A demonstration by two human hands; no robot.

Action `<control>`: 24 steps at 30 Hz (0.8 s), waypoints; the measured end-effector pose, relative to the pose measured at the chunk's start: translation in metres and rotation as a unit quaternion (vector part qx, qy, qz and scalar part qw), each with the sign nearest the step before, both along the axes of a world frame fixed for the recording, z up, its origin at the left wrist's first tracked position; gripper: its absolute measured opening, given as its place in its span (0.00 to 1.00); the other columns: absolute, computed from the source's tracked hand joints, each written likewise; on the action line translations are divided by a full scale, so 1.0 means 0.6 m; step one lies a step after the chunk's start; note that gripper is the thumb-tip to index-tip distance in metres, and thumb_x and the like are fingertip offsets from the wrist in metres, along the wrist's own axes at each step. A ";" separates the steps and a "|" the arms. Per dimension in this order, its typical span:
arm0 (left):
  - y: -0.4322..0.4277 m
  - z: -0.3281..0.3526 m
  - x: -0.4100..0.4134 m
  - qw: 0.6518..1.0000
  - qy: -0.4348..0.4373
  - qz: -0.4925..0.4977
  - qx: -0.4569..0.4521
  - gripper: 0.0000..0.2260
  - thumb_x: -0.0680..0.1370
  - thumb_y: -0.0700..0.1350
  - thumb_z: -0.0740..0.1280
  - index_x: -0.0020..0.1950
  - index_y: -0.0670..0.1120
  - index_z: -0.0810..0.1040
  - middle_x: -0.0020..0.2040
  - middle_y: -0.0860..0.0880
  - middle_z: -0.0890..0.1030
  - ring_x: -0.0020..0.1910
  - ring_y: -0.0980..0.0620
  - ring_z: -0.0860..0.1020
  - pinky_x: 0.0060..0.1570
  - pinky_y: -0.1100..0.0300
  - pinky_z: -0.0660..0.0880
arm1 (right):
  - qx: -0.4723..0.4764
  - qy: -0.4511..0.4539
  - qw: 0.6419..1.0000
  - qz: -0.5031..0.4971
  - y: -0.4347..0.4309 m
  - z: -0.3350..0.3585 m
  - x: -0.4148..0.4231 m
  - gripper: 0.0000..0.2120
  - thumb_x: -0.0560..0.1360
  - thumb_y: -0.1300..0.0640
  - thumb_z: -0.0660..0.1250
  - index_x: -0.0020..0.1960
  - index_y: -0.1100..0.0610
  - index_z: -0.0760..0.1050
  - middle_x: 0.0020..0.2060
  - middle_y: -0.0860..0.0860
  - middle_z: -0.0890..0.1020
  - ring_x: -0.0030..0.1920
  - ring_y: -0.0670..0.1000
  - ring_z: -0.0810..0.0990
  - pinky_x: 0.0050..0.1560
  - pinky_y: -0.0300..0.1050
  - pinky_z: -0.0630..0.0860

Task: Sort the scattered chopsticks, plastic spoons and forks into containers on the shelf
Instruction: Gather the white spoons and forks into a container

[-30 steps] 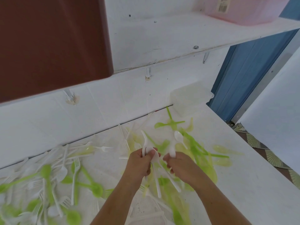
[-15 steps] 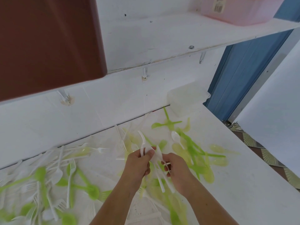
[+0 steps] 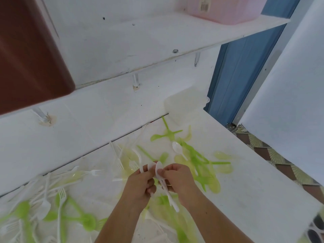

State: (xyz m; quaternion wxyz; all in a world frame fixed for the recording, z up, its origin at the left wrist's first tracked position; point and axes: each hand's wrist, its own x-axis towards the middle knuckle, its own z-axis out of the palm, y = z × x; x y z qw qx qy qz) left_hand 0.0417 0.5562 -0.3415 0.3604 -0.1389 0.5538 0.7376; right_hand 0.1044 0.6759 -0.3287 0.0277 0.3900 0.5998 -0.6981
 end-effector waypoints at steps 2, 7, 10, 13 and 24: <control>0.000 -0.001 -0.006 0.999 -0.041 0.008 0.021 0.08 0.80 0.30 0.65 0.49 0.40 0.82 0.28 0.51 0.68 0.21 0.58 0.60 0.18 0.65 0.58 | -0.031 0.012 0.999 0.013 0.000 -0.001 -0.002 0.09 0.73 0.60 0.77 0.38 0.57 0.78 0.39 0.63 0.86 0.42 0.65 0.87 0.49 0.61 0.84; 0.001 -0.004 -0.015 0.999 -0.030 0.003 0.034 0.03 0.78 0.40 0.72 0.49 0.41 0.82 0.30 0.51 0.71 0.21 0.58 0.59 0.18 0.65 0.59 | -0.060 0.052 0.997 -0.014 -0.003 -0.010 -0.004 0.06 0.77 0.65 0.70 0.42 0.62 0.80 0.34 0.60 0.81 0.34 0.55 0.80 0.39 0.49 0.77; 0.000 -0.009 -0.012 1.000 0.008 -0.005 0.012 0.16 0.71 0.48 0.78 0.53 0.40 0.85 0.36 0.47 0.69 0.24 0.55 0.59 0.20 0.62 0.60 | -0.047 0.053 0.996 -0.048 -0.007 -0.019 -0.010 0.06 0.78 0.64 0.70 0.42 0.62 0.79 0.32 0.57 0.80 0.31 0.53 0.76 0.36 0.47 0.75; 0.001 -0.008 -0.008 0.995 0.080 -0.019 -0.052 0.16 0.72 0.52 0.79 0.53 0.42 0.88 0.38 0.43 0.62 0.27 0.51 0.58 0.24 0.59 0.60 | -0.003 0.035 0.996 -0.077 -0.006 -0.034 -0.017 0.05 0.76 0.61 0.73 0.43 0.62 0.80 0.30 0.54 0.81 0.30 0.51 0.79 0.35 0.45 0.79; -0.012 0.008 -0.077 0.967 0.178 0.035 -0.178 0.05 0.78 0.45 0.75 0.47 0.44 0.88 0.24 0.53 0.65 0.23 0.52 0.60 0.28 0.60 0.60 | 0.448 -0.035 0.890 0.072 0.127 -0.036 -0.104 0.11 0.77 0.50 0.70 0.57 0.52 0.83 0.50 0.48 0.83 0.55 0.51 0.80 0.55 0.44 0.74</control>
